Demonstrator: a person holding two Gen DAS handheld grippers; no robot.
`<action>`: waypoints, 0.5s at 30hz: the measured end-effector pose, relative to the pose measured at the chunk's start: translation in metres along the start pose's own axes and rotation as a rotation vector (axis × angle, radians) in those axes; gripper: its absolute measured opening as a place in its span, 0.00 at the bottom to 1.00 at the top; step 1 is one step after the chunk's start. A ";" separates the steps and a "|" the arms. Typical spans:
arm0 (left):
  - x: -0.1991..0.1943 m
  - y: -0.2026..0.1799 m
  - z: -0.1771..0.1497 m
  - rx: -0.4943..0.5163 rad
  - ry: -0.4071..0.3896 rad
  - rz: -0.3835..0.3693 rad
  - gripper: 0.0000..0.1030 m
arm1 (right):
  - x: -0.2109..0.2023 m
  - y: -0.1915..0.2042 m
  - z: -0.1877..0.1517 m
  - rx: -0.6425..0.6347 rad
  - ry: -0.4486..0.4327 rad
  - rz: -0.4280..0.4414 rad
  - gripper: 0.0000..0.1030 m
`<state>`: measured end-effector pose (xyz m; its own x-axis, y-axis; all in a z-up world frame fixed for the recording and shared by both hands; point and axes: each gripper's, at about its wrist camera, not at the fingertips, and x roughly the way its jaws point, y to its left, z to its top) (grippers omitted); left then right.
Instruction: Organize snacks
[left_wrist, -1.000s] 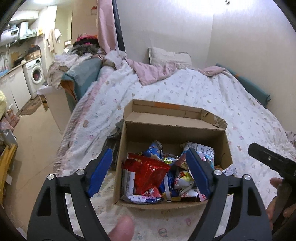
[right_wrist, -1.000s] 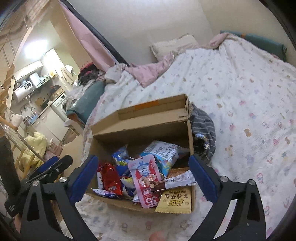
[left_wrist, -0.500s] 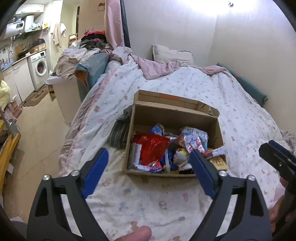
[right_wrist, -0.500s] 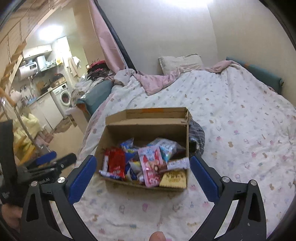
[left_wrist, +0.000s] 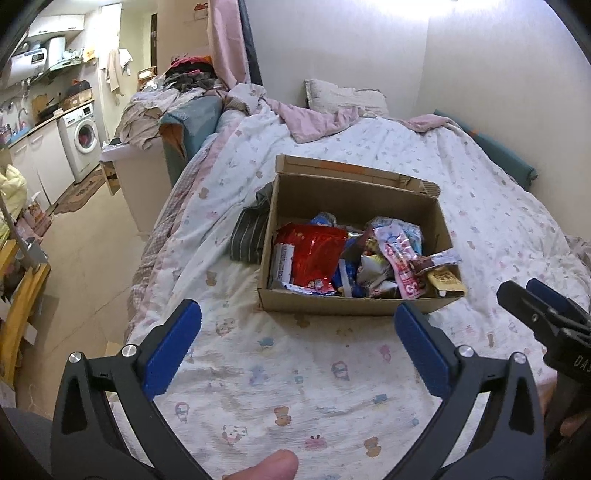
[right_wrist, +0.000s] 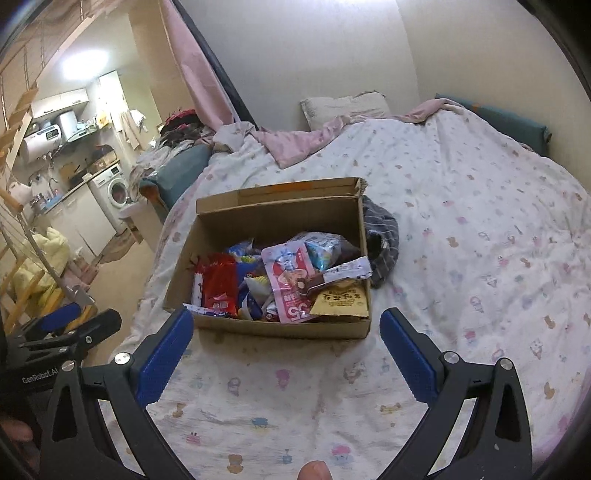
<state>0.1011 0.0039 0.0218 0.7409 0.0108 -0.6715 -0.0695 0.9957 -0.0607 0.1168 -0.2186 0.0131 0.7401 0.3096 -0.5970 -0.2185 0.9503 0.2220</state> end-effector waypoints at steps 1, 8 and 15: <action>0.002 0.001 -0.001 0.000 -0.004 0.007 1.00 | 0.003 0.003 -0.001 -0.020 -0.001 -0.012 1.00; 0.008 0.007 -0.002 -0.017 -0.005 0.020 1.00 | 0.014 0.009 -0.001 -0.043 -0.008 -0.037 1.00; 0.007 0.009 -0.001 -0.015 0.000 0.024 1.00 | 0.019 0.006 -0.001 -0.029 0.013 -0.038 1.00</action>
<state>0.1054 0.0124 0.0161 0.7388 0.0352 -0.6730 -0.0979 0.9936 -0.0555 0.1286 -0.2065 0.0020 0.7396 0.2738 -0.6148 -0.2094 0.9618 0.1764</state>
